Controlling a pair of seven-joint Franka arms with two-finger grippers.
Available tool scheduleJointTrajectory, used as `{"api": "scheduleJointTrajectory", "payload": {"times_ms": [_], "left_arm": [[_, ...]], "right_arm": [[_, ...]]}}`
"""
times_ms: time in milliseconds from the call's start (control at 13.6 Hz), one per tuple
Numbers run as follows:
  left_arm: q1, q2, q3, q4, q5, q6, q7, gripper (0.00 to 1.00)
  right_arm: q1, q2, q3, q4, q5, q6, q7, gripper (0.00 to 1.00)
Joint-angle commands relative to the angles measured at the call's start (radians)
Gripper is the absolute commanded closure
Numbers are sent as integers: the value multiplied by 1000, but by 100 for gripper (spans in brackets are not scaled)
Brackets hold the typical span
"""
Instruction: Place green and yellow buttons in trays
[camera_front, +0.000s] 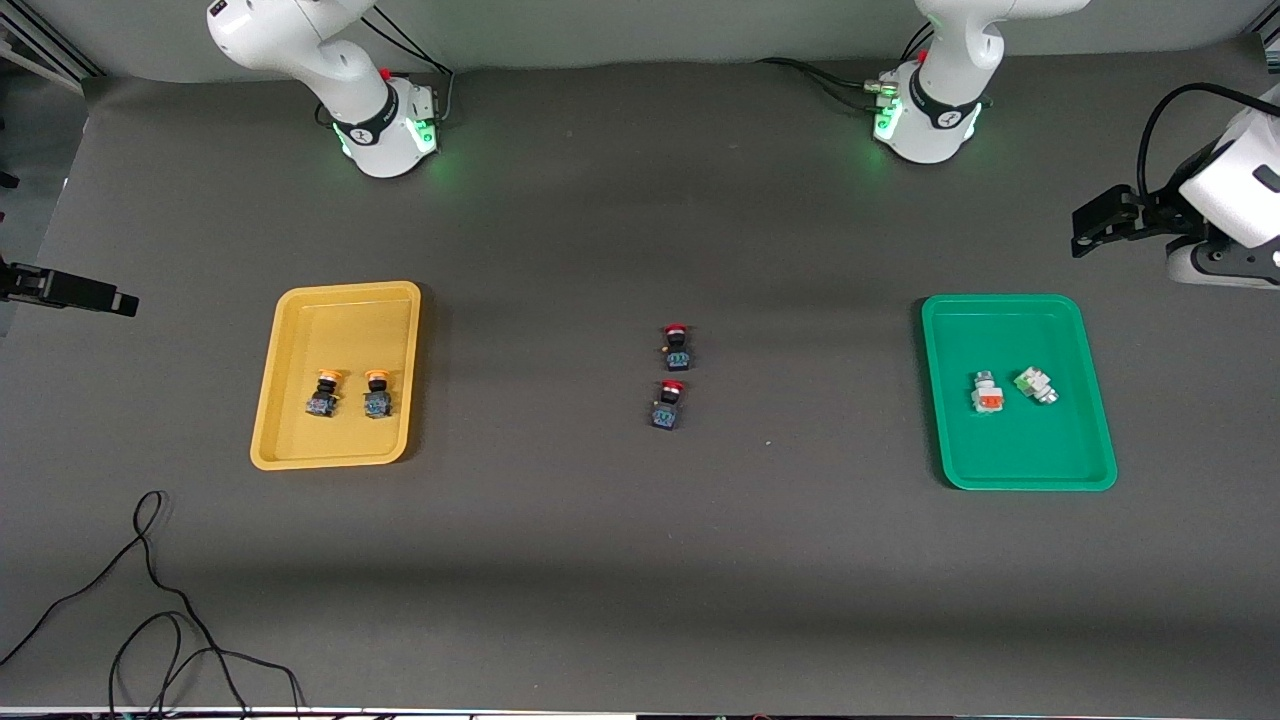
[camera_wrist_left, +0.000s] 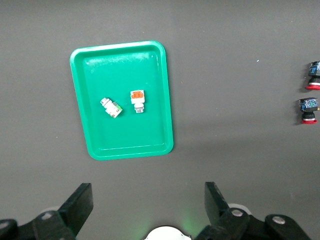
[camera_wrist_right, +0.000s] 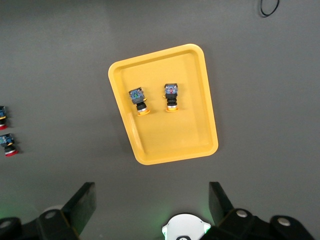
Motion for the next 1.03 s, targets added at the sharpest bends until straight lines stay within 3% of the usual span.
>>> {"api": "scheduleJointTrajectory", "payload": {"times_ms": [0,221,369,516,664,959], "left_arm": [[2,-16,-4,-6,-3,-16,-14,1],[2,-16,-4,-6,-3,-16,-14,1],[2,-16,-4,-8,-3,-16,-14,1],[2,-16,-4,-8,-3,-16,-14,1],[2,-16,-4,-8,-3,-16,-14,1],[2,-16,-4,-8,-3,-16,-14,1]], "right_arm": [[-91,-71,154,-34,-82,6,18,0],[-297,-98,375,-39,-95,9,24,0],[-359,-115,455,-42,-125,13,24,0],[-428,-182,573,-124,-200,66,24,0],[-499,-239,656,-207,-207,121,24,0],[-582,-244,753,-209,-208,126,22,0]]}}
